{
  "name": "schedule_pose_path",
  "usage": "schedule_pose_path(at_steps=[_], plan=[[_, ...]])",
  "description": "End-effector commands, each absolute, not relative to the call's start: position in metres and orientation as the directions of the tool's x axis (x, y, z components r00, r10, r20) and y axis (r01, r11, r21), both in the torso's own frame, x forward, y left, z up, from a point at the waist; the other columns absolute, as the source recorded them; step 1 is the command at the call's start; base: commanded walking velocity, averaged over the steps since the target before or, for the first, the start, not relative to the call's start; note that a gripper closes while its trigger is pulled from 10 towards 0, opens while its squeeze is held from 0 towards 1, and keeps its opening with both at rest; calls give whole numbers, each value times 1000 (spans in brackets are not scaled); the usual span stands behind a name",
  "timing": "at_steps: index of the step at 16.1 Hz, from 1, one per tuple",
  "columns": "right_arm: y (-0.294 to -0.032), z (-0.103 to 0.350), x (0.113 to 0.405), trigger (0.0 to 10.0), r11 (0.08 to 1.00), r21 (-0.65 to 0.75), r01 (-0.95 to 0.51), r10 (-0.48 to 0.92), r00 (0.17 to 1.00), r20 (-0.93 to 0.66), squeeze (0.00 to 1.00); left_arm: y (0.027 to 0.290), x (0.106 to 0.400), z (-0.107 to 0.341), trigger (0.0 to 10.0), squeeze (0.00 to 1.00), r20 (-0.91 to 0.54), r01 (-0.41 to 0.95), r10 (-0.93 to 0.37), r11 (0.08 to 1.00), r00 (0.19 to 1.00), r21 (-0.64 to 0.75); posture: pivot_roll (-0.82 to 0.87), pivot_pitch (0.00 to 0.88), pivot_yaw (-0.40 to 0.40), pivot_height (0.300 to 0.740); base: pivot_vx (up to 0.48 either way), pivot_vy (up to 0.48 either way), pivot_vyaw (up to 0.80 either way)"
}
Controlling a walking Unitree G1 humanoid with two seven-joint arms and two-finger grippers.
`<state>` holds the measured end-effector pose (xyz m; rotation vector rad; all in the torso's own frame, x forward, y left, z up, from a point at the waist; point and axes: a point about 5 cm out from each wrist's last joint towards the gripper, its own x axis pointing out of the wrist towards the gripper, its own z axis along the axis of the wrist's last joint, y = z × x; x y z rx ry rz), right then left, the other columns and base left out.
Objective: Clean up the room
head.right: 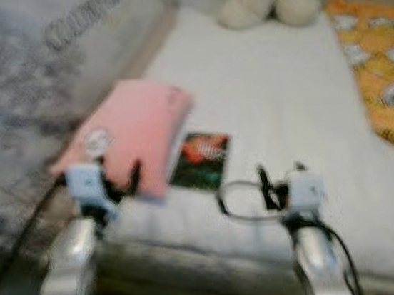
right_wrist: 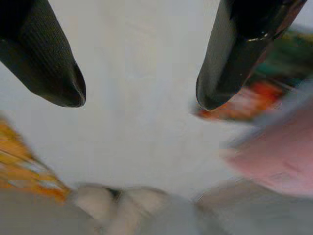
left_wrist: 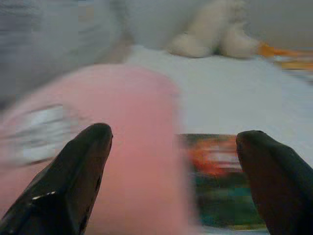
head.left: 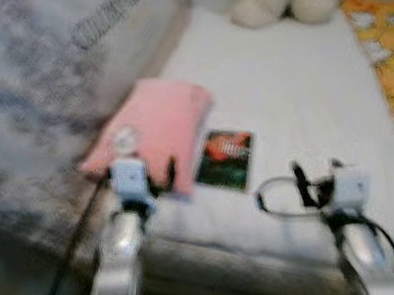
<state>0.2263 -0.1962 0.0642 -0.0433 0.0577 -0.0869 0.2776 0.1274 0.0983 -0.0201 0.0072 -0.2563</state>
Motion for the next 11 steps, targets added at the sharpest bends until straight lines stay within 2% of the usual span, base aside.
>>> schedule_pose_path(at_steps=[1,4,5,9,10,11], plan=[[-194,60,225,10000,995,-55,87,-90,994,-67,0,125,281,98,10000,1000,-19,280,-280,960,960,-16,-6,0,21,740,0,-461,-800],[-188,54,223,10000,995,-63,76,-81,993,-81,0,119,290,99,10000,1000,-18,319,-319,948,948,0,-35,0,33,740,0,-461,-800],[-187,52,222,10000,996,-61,71,-76,993,-90,0,116,292,99,10000,286,-17,342,-342,940,940,12,-35,0,33,740,247,0,-800],[-187,52,222,10000,996,-61,71,-76,993,-90,0,116,292,99,10000,286,-17,342,-342,940,940,12,-35,0,33,740,247,0,-800],[-188,50,218,10000,996,-45,75,-79,992,-101,0,125,295,89,10000,0,-65,308,-307,951,950,11,-51,0,33,740,0,0,-800],[-193,48,212,10000,996,-21,91,-93,989,-117,0,140,295,75,10000,0,-111,257,-254,966,961,17,-55,0,36,740,0,0,-800]])
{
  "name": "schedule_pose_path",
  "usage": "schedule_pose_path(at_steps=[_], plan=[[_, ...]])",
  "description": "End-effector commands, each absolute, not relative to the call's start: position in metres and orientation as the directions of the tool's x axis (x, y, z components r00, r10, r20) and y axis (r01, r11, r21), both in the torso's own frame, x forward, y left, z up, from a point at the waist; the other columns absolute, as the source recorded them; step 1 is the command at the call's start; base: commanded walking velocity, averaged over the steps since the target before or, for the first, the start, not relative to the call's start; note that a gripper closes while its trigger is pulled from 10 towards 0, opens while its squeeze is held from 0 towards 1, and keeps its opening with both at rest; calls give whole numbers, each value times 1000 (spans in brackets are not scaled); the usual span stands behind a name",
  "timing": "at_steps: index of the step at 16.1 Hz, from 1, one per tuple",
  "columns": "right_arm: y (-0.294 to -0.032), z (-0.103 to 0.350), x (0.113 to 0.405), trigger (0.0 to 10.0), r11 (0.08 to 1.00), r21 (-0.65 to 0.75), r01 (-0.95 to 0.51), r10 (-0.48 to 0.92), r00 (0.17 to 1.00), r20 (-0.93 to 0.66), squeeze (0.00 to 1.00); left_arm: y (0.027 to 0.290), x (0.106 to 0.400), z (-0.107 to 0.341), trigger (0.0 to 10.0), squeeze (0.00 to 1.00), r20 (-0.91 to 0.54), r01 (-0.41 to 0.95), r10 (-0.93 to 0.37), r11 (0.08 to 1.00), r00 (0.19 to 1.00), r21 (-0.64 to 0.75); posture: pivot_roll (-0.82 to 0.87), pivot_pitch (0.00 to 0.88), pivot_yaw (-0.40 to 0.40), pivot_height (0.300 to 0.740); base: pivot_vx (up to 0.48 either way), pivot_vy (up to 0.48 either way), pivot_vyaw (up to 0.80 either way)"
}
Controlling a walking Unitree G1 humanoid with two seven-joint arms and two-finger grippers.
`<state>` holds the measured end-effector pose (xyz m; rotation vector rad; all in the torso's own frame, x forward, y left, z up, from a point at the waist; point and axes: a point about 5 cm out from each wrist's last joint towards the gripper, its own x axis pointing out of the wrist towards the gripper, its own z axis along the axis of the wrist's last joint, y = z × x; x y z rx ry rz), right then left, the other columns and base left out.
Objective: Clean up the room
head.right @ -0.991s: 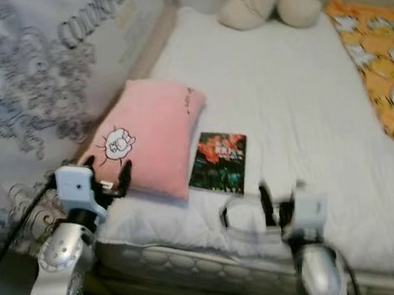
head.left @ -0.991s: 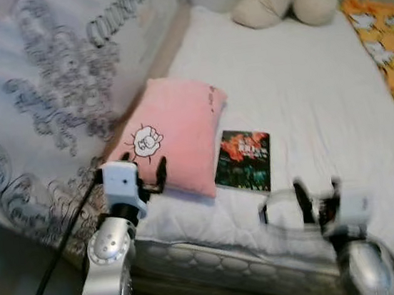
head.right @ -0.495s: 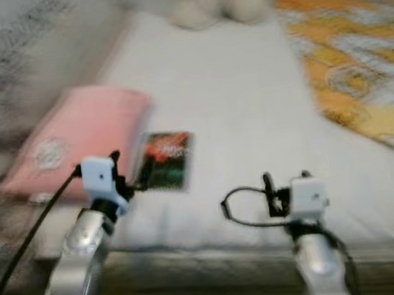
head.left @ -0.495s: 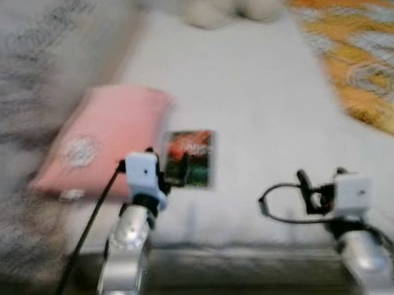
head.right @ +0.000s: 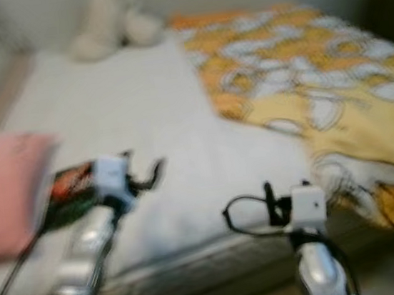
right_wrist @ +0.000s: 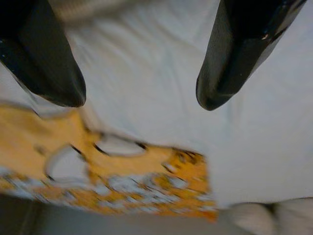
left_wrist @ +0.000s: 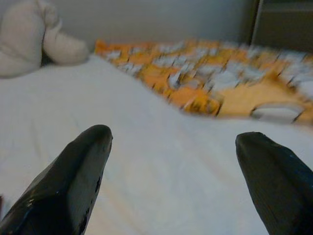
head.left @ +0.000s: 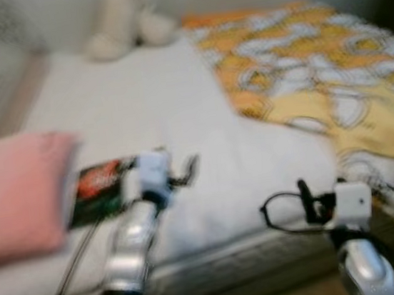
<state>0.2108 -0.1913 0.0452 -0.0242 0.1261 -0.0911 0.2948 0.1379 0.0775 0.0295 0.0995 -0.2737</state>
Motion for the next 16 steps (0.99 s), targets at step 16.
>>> schedule_pose_path(at_steps=[16], plan=[[-179,55,226,10000,994,-104,30,-37,998,-59,0,123,297,69,10000,0,-94,349,-352,936,931,-44,-52,0,43,740,225,-314,-543]])
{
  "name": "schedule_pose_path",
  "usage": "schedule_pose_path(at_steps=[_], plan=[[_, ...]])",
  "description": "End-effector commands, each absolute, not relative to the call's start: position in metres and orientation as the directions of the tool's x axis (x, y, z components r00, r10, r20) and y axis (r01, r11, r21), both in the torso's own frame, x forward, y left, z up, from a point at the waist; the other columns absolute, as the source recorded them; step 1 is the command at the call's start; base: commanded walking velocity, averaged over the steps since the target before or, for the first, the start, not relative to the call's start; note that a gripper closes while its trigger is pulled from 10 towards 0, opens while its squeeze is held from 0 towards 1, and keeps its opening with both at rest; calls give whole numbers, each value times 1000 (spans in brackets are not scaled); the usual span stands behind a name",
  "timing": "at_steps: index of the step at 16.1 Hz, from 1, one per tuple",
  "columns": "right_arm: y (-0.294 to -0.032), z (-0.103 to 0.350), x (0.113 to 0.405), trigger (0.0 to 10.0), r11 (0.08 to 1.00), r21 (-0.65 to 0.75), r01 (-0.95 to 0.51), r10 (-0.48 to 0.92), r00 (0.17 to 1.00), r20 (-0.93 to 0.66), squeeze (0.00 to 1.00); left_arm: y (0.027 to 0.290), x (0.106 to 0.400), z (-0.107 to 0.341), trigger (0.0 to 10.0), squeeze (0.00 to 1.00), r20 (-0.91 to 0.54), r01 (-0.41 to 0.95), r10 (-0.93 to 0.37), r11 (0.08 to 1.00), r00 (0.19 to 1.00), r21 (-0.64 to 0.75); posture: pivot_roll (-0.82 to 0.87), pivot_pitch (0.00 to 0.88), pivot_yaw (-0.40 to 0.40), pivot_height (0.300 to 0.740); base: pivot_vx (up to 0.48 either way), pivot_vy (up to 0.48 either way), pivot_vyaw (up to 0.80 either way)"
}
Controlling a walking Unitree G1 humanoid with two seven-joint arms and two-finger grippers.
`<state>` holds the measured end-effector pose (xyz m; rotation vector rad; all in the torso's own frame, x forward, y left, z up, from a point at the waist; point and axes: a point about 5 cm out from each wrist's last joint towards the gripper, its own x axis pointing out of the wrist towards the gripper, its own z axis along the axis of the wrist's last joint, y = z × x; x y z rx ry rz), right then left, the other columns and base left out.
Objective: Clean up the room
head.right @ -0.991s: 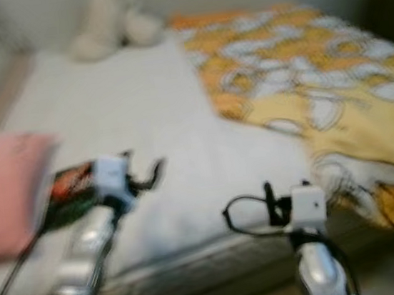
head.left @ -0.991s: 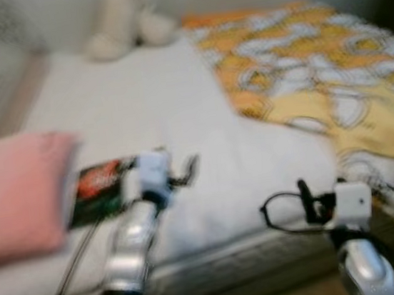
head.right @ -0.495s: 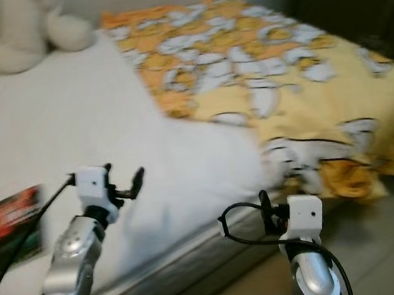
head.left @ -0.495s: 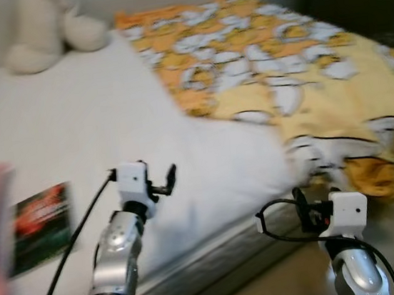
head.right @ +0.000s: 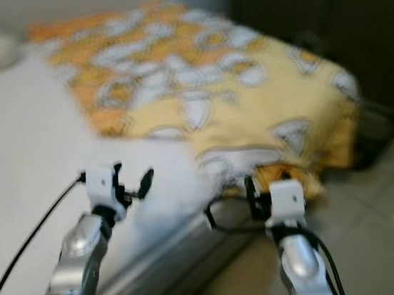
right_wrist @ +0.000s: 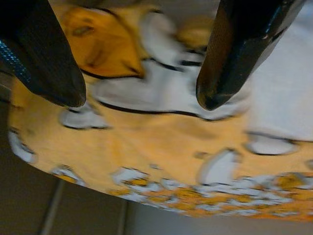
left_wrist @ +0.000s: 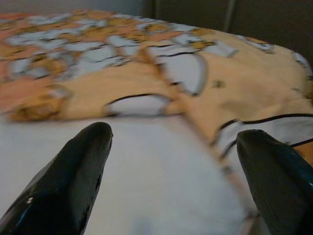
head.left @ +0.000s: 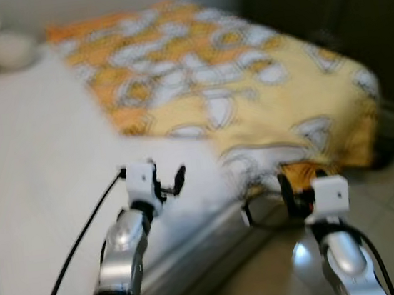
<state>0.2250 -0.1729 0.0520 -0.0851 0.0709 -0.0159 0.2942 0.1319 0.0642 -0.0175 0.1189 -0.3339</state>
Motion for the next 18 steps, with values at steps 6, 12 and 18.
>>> schedule_pose_path(at_steps=[6,12,18], plan=[[-177,49,216,10000,994,-109,-7,-3,996,-93,0,139,313,43,10000,0,-287,164,-153,986,946,15,-76,0,31,740,337,-149,-374],[-178,51,207,10000,991,-133,-28,14,994,-106,0,156,329,39,10000,0,-374,20,12,997,927,80,-115,0,27,740,0,0,315],[-179,47,173,10000,991,-115,-74,49,978,-205,0,120,318,18,10000,0,-465,180,-143,983,874,36,-140,4,-31,740,0,0,399]])
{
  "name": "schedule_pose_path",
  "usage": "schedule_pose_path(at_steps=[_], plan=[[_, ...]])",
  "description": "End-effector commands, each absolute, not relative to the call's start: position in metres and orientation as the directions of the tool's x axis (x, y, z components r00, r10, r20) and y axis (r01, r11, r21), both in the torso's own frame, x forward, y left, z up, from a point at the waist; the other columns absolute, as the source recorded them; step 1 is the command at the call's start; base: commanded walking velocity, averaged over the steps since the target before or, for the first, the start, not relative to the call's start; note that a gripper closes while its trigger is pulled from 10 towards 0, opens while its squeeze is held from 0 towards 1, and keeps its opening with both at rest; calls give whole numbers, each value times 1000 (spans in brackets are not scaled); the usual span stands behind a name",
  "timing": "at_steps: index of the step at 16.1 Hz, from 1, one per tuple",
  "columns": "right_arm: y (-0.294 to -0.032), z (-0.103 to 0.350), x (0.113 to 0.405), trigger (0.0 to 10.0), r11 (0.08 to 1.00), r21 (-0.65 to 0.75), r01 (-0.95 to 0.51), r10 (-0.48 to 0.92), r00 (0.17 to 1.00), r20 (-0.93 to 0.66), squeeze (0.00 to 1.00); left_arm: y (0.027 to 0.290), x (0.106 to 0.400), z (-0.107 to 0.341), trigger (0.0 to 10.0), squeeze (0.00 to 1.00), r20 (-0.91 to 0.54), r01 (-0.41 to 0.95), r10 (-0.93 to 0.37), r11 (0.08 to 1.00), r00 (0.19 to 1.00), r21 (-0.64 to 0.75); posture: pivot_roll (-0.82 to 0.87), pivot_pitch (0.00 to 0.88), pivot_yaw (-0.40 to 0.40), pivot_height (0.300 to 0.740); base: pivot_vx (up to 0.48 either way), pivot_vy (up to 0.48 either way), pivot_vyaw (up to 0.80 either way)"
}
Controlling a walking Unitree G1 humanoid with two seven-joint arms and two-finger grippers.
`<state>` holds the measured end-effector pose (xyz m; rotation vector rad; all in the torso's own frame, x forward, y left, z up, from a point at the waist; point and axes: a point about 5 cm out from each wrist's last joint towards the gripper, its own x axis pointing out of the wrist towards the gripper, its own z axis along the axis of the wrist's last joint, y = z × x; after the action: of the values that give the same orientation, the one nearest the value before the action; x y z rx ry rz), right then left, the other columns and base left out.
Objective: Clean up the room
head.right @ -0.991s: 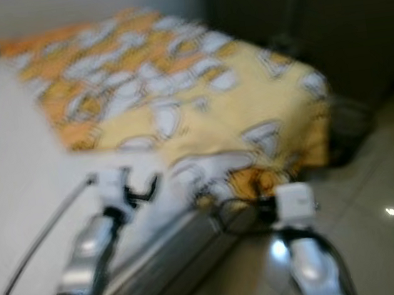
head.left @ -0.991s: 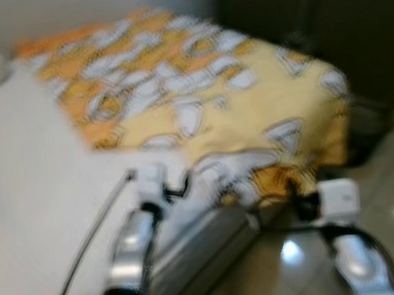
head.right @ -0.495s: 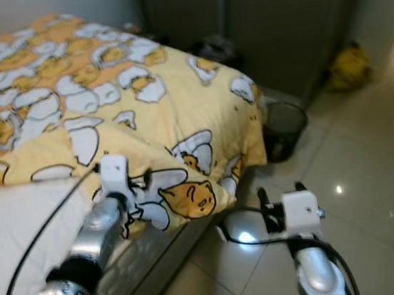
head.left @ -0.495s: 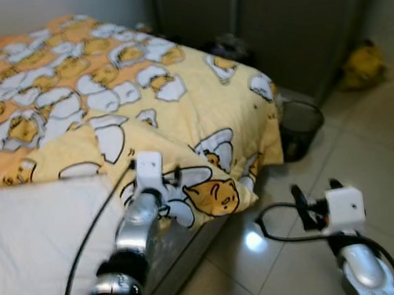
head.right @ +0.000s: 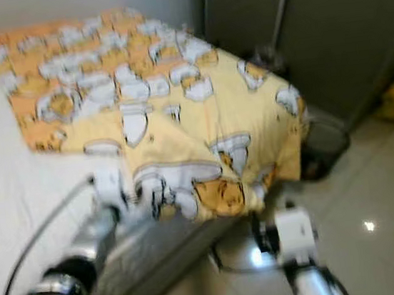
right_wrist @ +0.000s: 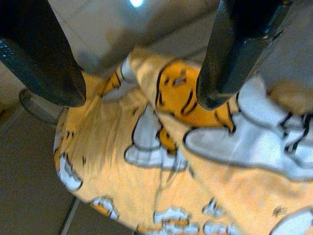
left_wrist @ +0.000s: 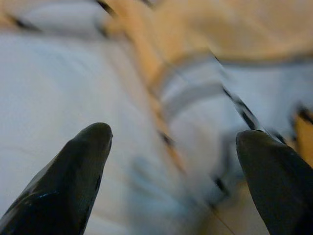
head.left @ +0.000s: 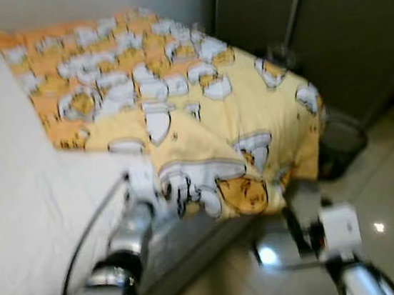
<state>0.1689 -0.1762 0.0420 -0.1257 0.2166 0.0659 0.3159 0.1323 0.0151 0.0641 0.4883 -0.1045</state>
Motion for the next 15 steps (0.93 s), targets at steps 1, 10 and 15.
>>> schedule_pose_path(at_steps=[1,10,15], plan=[[-180,47,164,10000,987,-126,-99,68,972,-226,0,112,318,17,10000,0,-473,138,-110,990,874,24,-167,34,-48,740,0,0,0],[-188,71,81,10000,981,-126,-145,86,917,-390,0,137,339,43,10000,0,-370,-175,214,975,904,136,-320,228,-132,740,0,0,0],[-188,75,70,10000,981,-120,-152,86,896,-435,0,141,327,27,10000,0,-435,-176,247,964,866,197,-331,256,-144,740,0,0,0]])
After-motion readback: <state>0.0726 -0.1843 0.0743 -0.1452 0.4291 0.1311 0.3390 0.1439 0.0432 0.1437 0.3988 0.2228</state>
